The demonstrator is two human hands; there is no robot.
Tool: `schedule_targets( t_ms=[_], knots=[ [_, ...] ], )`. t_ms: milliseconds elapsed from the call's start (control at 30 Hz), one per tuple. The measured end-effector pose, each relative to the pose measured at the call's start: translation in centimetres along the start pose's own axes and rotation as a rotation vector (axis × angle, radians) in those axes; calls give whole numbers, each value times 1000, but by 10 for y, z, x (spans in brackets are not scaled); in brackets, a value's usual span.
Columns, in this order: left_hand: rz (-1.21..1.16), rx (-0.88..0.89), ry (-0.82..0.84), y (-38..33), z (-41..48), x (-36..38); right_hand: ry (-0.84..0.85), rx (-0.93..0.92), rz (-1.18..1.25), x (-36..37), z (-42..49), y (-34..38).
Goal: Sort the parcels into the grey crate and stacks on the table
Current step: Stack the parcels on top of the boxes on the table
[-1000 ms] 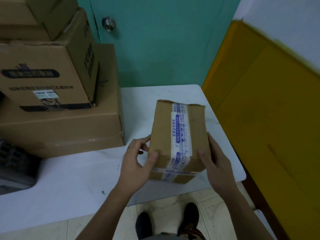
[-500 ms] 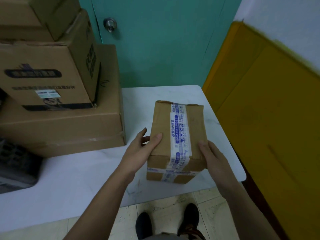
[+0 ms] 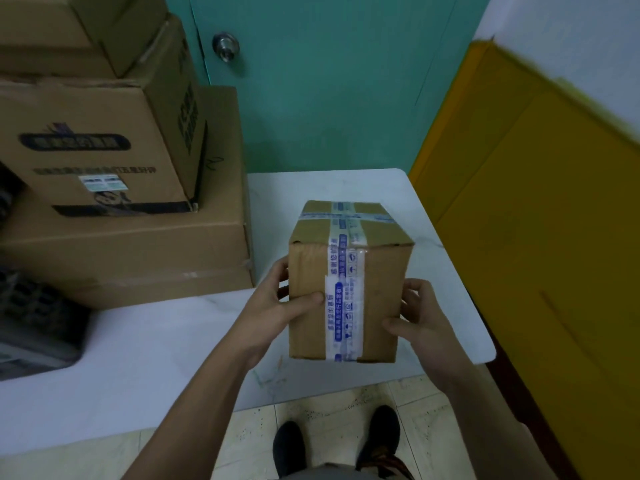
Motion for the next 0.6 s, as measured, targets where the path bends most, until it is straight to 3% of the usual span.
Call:
schedule_targets(
  t_ms=[133,333,600],
  knots=[
    [-95,-56,-40,-1,-7,2,-38,67,37,1,-4,-6],
    [-47,-76,-101,-4,-9,10,-148,104,46,4,-5,-8],
    [-55,-78,-117,-7,-11,11,-123,97,79,3,-6,-7]
  ],
)
Point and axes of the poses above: each hand's wrist, its own z-axis towards the middle knuckle, its own x-axis out of the palm, y = z × x, the point moved 4 cm from there along z, towards the middle knuckle, and after that the axes turned 3 degrees about x, right-handed, at the moved point
